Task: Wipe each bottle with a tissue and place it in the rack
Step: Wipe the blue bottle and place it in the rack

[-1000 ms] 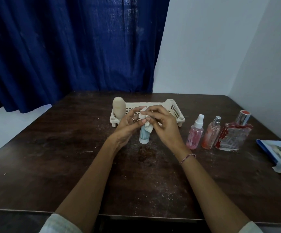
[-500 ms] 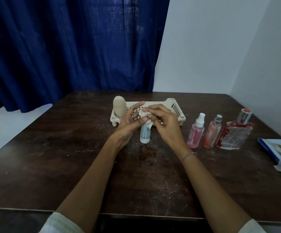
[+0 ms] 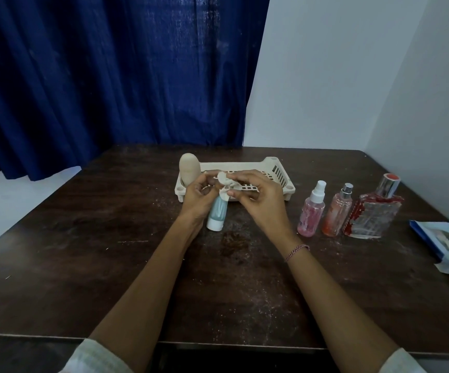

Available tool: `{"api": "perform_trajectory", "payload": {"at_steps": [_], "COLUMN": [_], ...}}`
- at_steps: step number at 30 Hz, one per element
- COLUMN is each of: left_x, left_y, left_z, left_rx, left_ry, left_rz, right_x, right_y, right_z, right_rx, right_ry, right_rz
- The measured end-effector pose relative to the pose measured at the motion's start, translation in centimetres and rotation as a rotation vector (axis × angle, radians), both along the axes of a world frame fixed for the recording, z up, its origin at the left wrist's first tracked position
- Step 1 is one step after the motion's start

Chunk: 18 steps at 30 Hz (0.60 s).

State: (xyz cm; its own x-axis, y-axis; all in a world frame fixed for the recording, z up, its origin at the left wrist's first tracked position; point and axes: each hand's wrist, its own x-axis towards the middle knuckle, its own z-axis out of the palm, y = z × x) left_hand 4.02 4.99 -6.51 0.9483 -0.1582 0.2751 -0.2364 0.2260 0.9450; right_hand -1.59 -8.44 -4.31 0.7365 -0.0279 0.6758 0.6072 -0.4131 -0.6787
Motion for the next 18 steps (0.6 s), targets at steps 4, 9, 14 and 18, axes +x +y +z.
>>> {"api": "perform_trajectory", "payload": {"at_steps": [4, 9, 14, 18], "left_x": [-0.14, -0.11, 0.09, 0.10], "left_y": [0.01, 0.32, 0.33, 0.07], "left_z": [0.17, 0.20, 0.08, 0.25], "left_rx": [-0.011, -0.058, -0.053, -0.082], "left_ry": [0.006, 0.045, 0.055, 0.048], "left_rz": [0.020, -0.056, -0.045, -0.107], "right_x": [0.49, 0.15, 0.05, 0.02], "right_y": [0.06, -0.14, -0.29, 0.01], "right_z": [-0.48, -0.39, -0.23, -0.14], "right_rx": [-0.170, -0.382, -0.471, -0.467], "right_ry": [-0.109, -0.052, 0.000, -0.088], "right_rz": [-0.106, 0.005, 0.065, -0.076]}}
